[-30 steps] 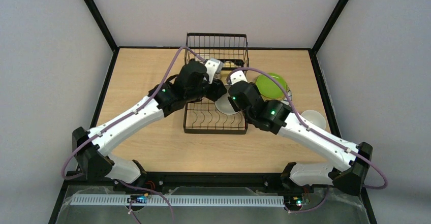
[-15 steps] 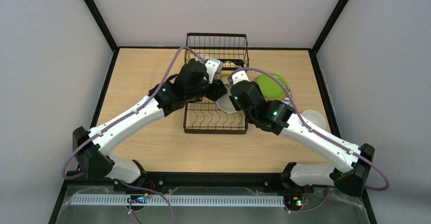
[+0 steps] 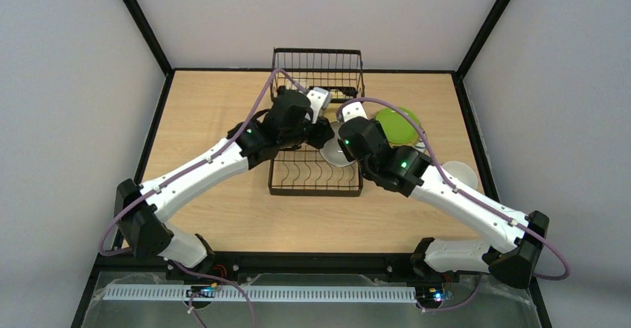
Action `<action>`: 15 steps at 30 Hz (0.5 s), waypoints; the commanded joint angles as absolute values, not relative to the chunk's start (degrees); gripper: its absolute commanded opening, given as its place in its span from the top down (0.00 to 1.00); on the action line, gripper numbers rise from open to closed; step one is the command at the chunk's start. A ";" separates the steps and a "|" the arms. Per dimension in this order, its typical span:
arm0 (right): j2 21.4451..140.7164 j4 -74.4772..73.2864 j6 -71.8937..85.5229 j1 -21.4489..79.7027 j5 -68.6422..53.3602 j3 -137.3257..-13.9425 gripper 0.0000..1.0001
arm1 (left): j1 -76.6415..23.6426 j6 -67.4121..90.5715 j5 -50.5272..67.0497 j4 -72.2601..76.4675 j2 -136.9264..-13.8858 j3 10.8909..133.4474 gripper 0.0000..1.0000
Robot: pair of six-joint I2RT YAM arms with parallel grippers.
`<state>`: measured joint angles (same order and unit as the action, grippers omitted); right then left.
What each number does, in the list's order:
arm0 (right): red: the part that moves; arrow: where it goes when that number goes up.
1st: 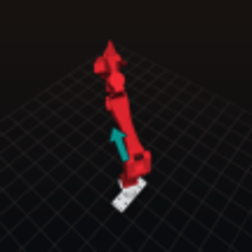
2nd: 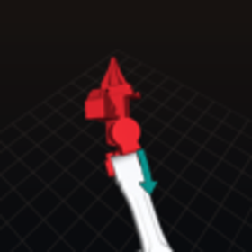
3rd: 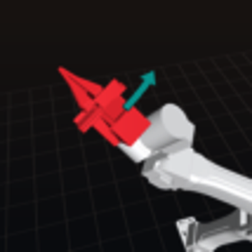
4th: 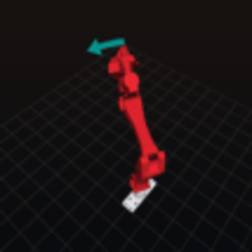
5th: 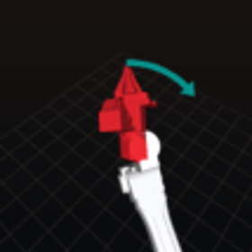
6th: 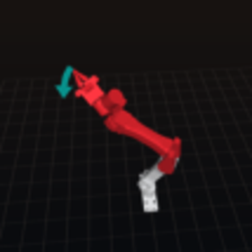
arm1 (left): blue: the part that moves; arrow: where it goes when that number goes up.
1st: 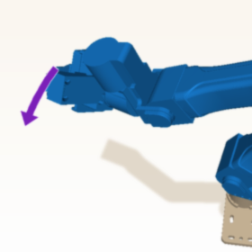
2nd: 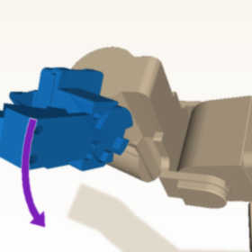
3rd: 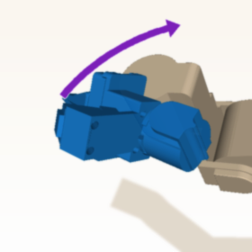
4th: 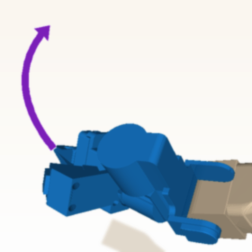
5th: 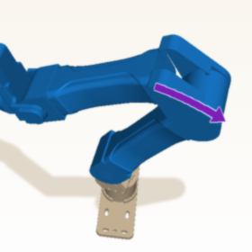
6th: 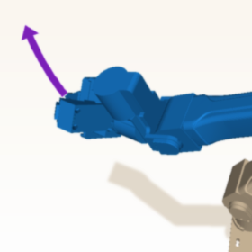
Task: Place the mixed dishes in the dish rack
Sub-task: Pass from the left arm to the right
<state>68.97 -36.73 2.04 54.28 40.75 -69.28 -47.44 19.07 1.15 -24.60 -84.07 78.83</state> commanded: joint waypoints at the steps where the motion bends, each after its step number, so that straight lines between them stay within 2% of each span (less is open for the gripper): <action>1: 67.61 -33.94 4.22 55.26 35.38 -70.90 1.00 | -47.73 20.39 -3.03 -18.24 -86.10 79.78 0.50; 5: 67.95 -34.45 4.36 55.35 34.43 -70.94 1.00 | -49.03 19.88 -7.28 -16.16 -86.85 79.48 0.62; 11: 68.53 -35.02 4.16 55.69 34.19 -71.06 1.00 | -49.63 19.86 -11.22 -12.67 -87.04 77.99 0.96; 15: 68.64 -35.24 3.81 55.63 34.71 -70.87 1.00 | -49.83 19.34 -13.19 -10.30 -86.29 76.11 0.98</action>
<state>69.28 -37.12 2.59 53.82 41.10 -69.41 -50.59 17.15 -8.03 -22.24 -86.65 77.10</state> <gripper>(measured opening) 0.098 0.135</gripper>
